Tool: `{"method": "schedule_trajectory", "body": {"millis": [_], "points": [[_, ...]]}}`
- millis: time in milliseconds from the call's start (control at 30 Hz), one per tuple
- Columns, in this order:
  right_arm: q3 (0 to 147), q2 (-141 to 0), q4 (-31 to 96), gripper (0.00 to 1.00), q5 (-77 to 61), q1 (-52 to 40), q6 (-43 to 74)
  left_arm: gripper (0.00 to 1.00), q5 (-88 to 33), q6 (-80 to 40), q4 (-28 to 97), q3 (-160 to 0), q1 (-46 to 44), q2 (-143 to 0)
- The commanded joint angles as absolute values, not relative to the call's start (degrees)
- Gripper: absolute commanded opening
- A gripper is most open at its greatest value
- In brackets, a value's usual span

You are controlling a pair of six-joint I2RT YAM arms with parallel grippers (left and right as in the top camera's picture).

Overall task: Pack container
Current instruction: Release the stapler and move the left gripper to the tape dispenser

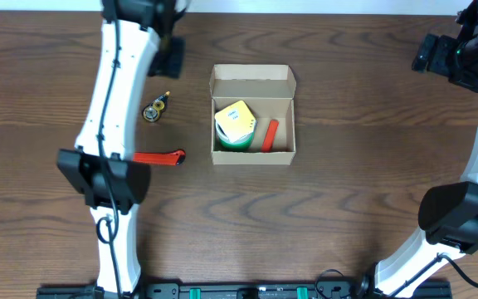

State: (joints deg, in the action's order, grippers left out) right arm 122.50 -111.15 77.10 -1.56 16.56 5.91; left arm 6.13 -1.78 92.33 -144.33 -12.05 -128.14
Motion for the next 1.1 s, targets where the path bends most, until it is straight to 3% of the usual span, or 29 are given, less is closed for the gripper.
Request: {"method": "schedule_trajectory", "body": {"millis": [0,100,433,1067], "points": [[122.5,-111.7,76.7,0.97,-1.8,16.8,6.8,0.61,2.7,6.4,96.8,-138.4,-8.1,-127.9],[122.5,-111.7,76.4,0.96,-2.0,16.8,6.8,0.73,-1.4,13.0,96.4,-134.3,-5.5,-128.4],[122.5,-111.7,76.0,0.96,-2.0,16.8,6.8,0.82,-6.7,22.5,90.6,-132.3,-4.2,-131.7],[122.5,-111.7,75.8,0.95,-2.0,16.8,6.8,0.77,-5.6,25.0,84.4,-132.3,-4.1,-143.9]]}}
